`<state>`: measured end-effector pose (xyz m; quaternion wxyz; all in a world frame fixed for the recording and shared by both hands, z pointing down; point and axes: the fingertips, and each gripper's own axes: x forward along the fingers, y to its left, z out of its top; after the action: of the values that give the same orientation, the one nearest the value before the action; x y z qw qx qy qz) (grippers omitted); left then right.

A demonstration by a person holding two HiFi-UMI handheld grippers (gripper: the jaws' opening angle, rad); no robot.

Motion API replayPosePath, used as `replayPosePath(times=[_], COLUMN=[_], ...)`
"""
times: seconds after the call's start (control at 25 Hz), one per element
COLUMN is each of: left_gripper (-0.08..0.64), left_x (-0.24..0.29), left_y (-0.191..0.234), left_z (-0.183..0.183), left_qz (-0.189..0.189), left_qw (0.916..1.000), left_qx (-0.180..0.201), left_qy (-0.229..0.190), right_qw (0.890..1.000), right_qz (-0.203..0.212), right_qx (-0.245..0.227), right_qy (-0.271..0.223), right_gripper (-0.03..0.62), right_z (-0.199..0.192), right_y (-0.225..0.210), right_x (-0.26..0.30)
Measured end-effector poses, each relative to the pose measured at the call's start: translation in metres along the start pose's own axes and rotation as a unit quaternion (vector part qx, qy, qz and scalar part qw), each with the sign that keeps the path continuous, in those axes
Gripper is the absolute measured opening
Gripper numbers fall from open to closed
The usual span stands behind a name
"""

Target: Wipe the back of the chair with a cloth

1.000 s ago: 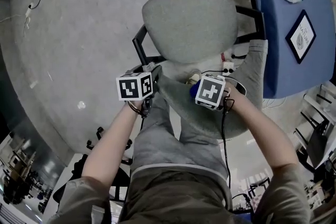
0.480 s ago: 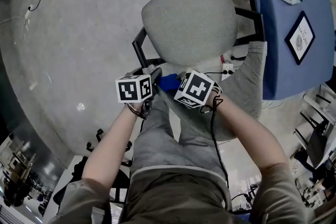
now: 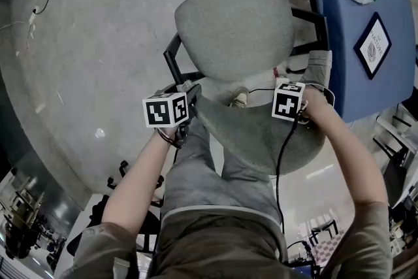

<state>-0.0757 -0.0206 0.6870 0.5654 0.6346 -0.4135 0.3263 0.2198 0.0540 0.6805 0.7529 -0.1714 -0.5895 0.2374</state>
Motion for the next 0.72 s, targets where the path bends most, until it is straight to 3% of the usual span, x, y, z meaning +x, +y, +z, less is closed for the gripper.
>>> replayPosePath(times=[0.16, 0.28, 0.4, 0.56, 0.72], left_gripper=[0.284, 0.285, 0.285, 0.287, 0.287], left_x=[0.001, 0.001, 0.001, 0.001, 0.002], left_y=[0.0, 0.0, 0.0, 0.001, 0.0], left_z=[0.0, 0.001, 0.0, 0.0, 0.001], left_qz=[-0.003, -0.004, -0.006, -0.008, -0.006], left_qw=[1.0, 1.0, 1.0, 1.0, 1.0], left_qx=[0.002, 0.001, -0.001, -0.002, 0.001], left_qy=[0.002, 0.0, -0.001, -0.005, -0.002], right_qw=[0.989, 0.983, 0.987, 0.997, 0.998], right_qz=[-0.13, -0.157, -0.133, -0.049, 0.029], right_qx=[0.047, 0.075, 0.064, 0.063, 0.039], right_qy=[0.061, 0.063, 0.065, 0.017, -0.035], right_gripper=[0.075, 0.075, 0.075, 0.075, 0.075], right_z=[-0.059, -0.077, -0.067, -0.026, 0.038], right_y=[-0.079, -0.099, -0.075, -0.021, 0.031], right_x=[-0.028, -0.039, -0.03, -0.013, 0.006])
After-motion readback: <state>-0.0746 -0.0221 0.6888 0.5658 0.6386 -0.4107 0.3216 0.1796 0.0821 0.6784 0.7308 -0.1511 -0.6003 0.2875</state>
